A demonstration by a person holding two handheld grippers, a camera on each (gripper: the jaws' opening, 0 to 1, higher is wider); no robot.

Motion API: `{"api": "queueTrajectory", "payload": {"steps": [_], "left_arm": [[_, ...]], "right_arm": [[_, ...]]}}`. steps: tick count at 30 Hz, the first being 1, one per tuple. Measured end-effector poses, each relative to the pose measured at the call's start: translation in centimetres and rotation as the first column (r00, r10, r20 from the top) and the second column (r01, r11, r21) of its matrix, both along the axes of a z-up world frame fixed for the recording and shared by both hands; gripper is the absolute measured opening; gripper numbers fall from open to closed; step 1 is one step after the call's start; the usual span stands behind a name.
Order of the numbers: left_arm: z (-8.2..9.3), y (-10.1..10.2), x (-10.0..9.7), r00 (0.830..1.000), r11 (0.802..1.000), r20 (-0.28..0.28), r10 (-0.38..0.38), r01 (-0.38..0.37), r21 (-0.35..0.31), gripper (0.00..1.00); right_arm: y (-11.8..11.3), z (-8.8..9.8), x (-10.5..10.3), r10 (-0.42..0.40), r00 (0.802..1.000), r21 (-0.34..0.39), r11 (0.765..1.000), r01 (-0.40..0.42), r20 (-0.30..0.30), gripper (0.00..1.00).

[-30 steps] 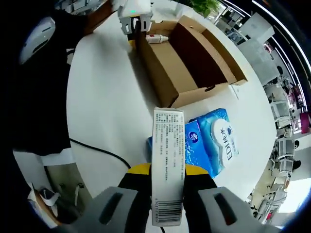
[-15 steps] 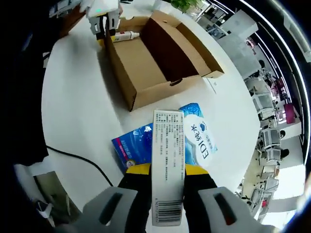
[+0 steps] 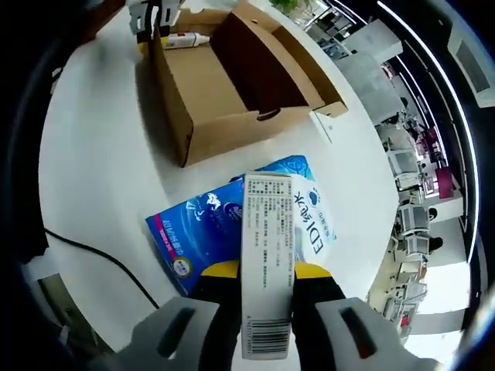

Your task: Operate the shoe box by opening the lid, removing the specified soft item, and placing it in the target area until the item is outside and the box remains undamaged.

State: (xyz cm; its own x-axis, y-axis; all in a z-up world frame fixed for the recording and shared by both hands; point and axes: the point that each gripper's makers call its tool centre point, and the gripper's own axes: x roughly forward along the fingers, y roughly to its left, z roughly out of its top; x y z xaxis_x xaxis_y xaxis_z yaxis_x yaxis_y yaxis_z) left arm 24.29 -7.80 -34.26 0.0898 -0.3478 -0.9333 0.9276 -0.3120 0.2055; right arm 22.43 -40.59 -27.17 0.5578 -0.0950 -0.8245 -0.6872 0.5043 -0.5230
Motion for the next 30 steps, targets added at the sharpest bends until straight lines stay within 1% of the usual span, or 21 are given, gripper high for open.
{"api": "queueTrajectory", "payload": {"steps": [3,6,13,17,22,26,30], "left_arm": [[0.0,0.0,0.0,1.000,1.000,0.000,-0.001,0.001,0.000,0.06],[0.0,0.0,0.0,1.000,1.000,0.000,-0.001,0.001,0.000,0.06],[-0.1,0.0,0.1,1.000,1.000,0.002,-0.003,0.003,0.001,0.06],[-0.1,0.0,0.0,1.000,1.000,0.003,-0.005,0.005,0.001,0.06],[-0.1,0.0,0.0,1.000,1.000,0.005,-0.004,0.004,0.001,0.06],[-0.1,0.0,0.1,1.000,1.000,0.006,-0.005,0.005,0.002,0.06],[-0.1,0.0,0.0,1.000,1.000,0.010,-0.007,0.007,0.003,0.06]], "right_arm": [[0.1,-0.2,-0.4,0.004,1.000,-0.007,1.000,-0.004,0.002,0.21],[0.2,-0.3,-0.6,0.025,1.000,-0.023,0.999,-0.025,0.005,0.22],[0.4,-0.3,-1.0,0.047,0.999,-0.017,0.999,-0.047,-0.004,0.24],[0.7,-0.2,-1.4,0.030,0.999,0.026,0.999,-0.029,-0.022,0.29],[1.2,-0.2,-2.0,0.021,0.999,0.058,0.998,-0.018,-0.041,0.34],[2.0,-0.3,-2.8,-0.004,0.998,0.125,0.992,0.013,-0.069,0.41],[2.3,-0.4,-3.0,-0.010,0.997,0.144,0.989,0.021,-0.077,0.44]]}}
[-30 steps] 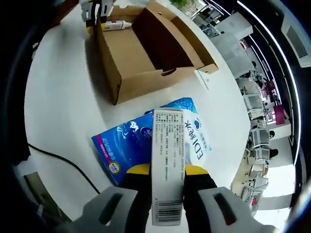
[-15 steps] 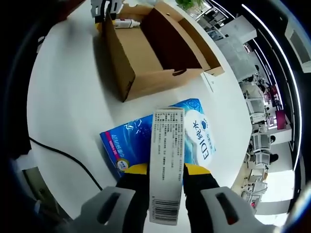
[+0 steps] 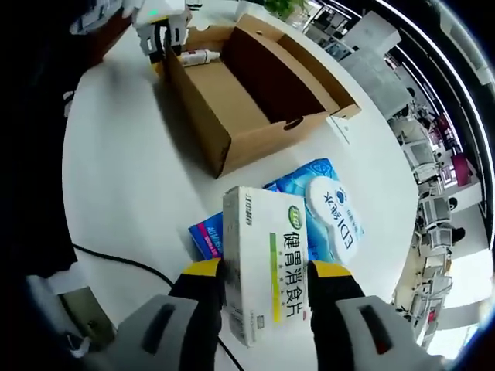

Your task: Operate the shoe box by opening the lid, removing the specified soft item, and placing it in the target area until the item is outside and the box remains undamaged.

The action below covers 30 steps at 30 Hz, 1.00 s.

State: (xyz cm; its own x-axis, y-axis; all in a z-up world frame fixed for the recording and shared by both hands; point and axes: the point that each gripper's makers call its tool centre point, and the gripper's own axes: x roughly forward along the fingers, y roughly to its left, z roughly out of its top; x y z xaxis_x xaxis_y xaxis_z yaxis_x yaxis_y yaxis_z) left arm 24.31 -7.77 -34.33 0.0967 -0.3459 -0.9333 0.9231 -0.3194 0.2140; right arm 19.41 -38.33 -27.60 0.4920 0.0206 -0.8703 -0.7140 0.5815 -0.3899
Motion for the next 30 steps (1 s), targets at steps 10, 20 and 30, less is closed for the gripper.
{"api": "queueTrajectory", "payload": {"steps": [10,20,30], "left_arm": [[0.02,-0.01,-0.13,1.000,1.000,-0.004,0.003,-0.003,-0.001,0.06],[0.01,-0.02,-0.17,1.000,1.000,-0.004,0.005,-0.005,-0.001,0.06],[0.04,-0.03,-0.16,1.000,1.000,-0.002,0.005,-0.005,-0.001,0.06]], "right_arm": [[0.20,-0.24,-0.36,-0.017,1.000,0.008,1.000,0.017,-0.024,0.45],[0.00,-0.13,-0.26,0.018,0.995,0.059,0.998,-0.012,-0.093,0.44],[-0.54,-0.49,-0.04,0.183,0.973,0.031,0.983,-0.180,-0.144,0.44]]}}
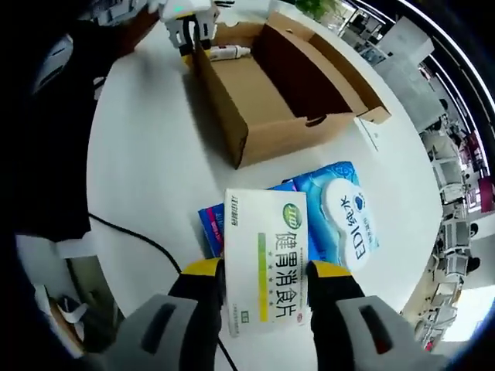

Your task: Operate the shoe box by opening the lid, removing the specified soft item, and placing it in the target area until the item is outside and the box remains undamaged.

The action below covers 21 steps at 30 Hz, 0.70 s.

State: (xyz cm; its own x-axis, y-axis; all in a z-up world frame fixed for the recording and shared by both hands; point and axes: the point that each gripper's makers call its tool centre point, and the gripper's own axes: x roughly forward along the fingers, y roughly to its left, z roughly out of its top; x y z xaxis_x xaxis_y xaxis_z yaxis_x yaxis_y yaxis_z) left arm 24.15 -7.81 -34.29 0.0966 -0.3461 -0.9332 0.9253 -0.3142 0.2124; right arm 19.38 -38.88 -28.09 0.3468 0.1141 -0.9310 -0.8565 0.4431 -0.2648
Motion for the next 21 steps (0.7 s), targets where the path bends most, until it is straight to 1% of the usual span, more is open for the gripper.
{"api": "queueTrajectory", "payload": {"steps": [2,3,4,7,9,10,13,16,18,19,21], "left_arm": [[0.00,0.00,0.00,1.000,1.000,0.001,-0.001,0.001,0.001,0.06],[0.00,0.00,-0.03,1.000,1.000,-0.001,0.000,0.000,0.001,0.06],[0.01,-0.01,-0.09,1.000,1.000,0.000,-0.003,0.003,0.003,0.06],[0.01,-0.03,-0.16,1.000,1.000,-0.002,-0.008,0.008,0.004,0.06],[0.01,-0.04,-0.15,1.000,1.000,-0.004,-0.007,0.007,0.004,0.06],[0.01,-0.04,-0.15,1.000,1.000,-0.004,-0.006,0.006,0.004,0.06],[0.00,-0.05,-0.14,1.000,1.000,-0.005,-0.005,0.005,0.003,0.06],[0.00,-0.05,-0.13,1.000,1.000,-0.005,-0.005,0.005,0.003,0.06],[-0.01,-0.06,-0.14,1.000,1.000,-0.004,-0.006,0.006,0.003,0.06],[-0.01,-0.06,-0.14,1.000,1.000,-0.003,-0.006,0.006,0.003,0.06],[-0.01,-0.05,-0.14,1.000,1.000,-0.002,-0.006,0.006,0.003,0.06]], "right_arm": [[-0.02,-0.04,0.06,0.012,1.000,0.000,1.000,-0.012,-0.009,0.44],[-0.02,-0.09,0.16,0.058,0.998,-0.009,0.998,-0.058,-0.015,0.44],[0.05,-0.13,0.19,0.082,0.996,-0.014,0.996,-0.082,-0.015,0.44],[0.20,-0.18,0.00,0.094,0.995,-0.018,0.995,-0.094,-0.023,0.44],[0.21,-0.19,0.03,0.138,0.990,-0.037,0.990,-0.139,-0.033,0.44],[0.20,-0.22,0.03,0.175,0.984,-0.055,0.983,-0.177,-0.042,0.44],[0.26,-0.28,-0.02,0.191,0.980,-0.065,0.979,-0.194,-0.054,0.44],[0.13,-0.31,0.07,0.246,0.967,-0.085,0.964,-0.251,-0.065,0.44],[0.08,-0.31,0.12,0.240,0.968,-0.079,0.966,-0.245,-0.069,0.44],[-0.01,-0.31,0.20,0.276,0.958,-0.101,0.954,-0.283,-0.075,0.44],[-0.02,-0.31,0.37,0.314,0.946,-0.141,0.936,-0.322,-0.075,0.44]]}}
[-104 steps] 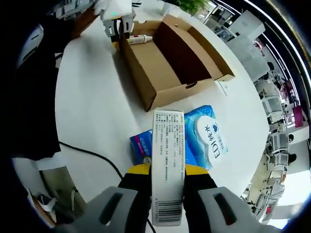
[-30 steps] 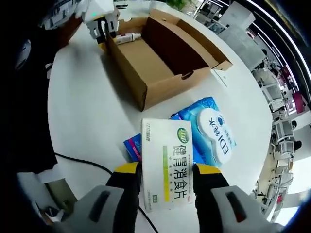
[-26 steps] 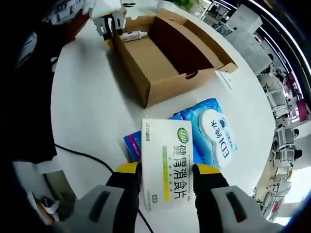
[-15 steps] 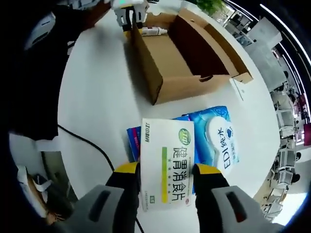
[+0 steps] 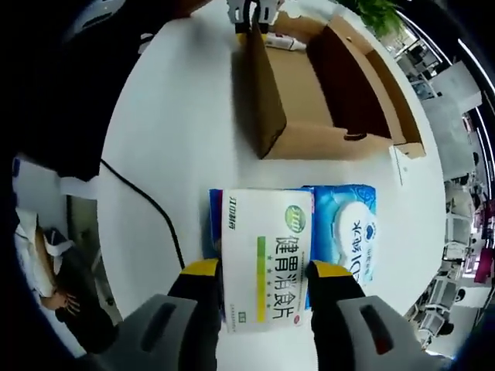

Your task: Operate the shoe box by opening the lid, removing the specified soft item, and placing it in the target area until the item is outside and the box remains undamaged.

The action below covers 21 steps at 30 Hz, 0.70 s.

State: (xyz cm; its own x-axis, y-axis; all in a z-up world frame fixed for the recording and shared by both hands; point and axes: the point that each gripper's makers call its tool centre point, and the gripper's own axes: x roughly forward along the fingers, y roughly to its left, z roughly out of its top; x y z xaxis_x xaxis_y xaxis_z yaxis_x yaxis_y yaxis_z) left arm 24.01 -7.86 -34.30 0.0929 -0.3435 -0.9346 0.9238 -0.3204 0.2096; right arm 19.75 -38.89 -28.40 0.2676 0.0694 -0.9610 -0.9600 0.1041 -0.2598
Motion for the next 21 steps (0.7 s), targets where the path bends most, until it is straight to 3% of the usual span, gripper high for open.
{"api": "queueTrajectory", "payload": {"steps": [21], "left_arm": [[-0.02,0.02,0.02,1.000,1.000,0.000,0.001,-0.001,-0.001,0.06]], "right_arm": [[-0.19,-0.09,0.00,-0.026,1.000,0.006,1.000,0.026,-0.013,0.45]]}}
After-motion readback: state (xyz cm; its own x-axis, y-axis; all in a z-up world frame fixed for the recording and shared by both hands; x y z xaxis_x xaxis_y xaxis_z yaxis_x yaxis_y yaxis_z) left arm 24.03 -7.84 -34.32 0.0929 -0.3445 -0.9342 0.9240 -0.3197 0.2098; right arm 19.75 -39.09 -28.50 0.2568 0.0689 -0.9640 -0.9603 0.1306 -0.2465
